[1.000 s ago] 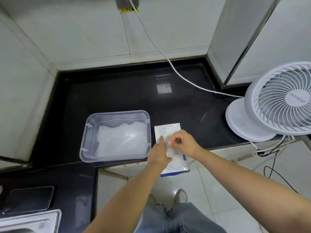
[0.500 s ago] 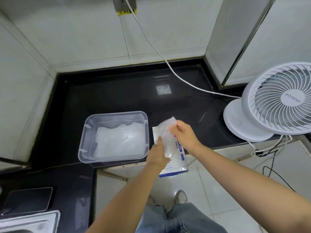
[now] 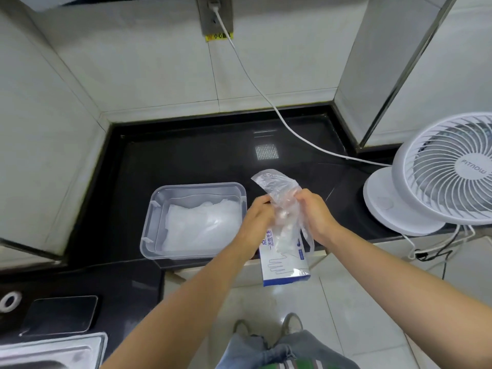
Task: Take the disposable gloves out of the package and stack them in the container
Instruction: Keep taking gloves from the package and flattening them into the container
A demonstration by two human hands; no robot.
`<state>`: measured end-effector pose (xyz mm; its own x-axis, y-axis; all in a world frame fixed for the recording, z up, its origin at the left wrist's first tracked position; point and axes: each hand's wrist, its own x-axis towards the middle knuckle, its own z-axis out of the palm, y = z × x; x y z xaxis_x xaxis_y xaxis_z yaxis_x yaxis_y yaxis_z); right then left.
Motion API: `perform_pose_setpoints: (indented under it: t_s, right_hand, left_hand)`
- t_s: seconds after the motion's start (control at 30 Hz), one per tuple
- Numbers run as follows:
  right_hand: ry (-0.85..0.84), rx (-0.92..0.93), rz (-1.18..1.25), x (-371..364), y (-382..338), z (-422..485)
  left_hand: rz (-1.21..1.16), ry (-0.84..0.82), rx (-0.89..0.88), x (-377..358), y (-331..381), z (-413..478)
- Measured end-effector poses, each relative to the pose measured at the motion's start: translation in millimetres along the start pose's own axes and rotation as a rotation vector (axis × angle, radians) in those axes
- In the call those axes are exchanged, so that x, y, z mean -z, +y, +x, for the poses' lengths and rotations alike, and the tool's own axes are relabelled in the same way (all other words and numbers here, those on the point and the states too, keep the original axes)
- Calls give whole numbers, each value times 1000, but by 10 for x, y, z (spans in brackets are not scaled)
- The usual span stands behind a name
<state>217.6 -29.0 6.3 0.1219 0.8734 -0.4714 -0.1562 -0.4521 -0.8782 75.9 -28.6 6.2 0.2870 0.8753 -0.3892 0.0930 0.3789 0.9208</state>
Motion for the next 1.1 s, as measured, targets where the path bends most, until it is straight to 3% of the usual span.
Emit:
perform_pose_setpoints:
  t_s: [0.07,0.13,0.23,0.47,0.6,0.7,0.87,0.93,1.0,1.1]
  right_hand:
    - [-35,-12,23,-30,-11,1]
    - [-96,-32,-20,-65,-9,-3]
    - [-157,-42,-144,-167,-11,-37]
    - [-338,-151,-399,-463,27,-52]
    - [-362,-138,-460,-599,2,-59]
    - [-354,-48,-490,-719,-15,-56]
    - [-402,185,-630,-977,34,-15]
    - [-362,253,-731,-1041,45,57]
    - [-218,302,-763,-1094,28,127]
    - [28,263,-601,-1131,6,306]
  left_hand:
    - [-193,-8,6,117,153,-47]
    - [-213,30,16,256,188,-35]
    - [-113,99,42,444,166,4]
    - [171,125,-121,806,148,-59]
    - [270,275,-87,958,125,-84]
    - [342,413,-68,1121,64,-74]
    - [337,428,-42,1374,-38,-55]
    - [351,433,-24,1485,-74,-39]
    - [402,432,-19,1602,-135,-36]
    - [543,412,-35,1775,-262,-38]
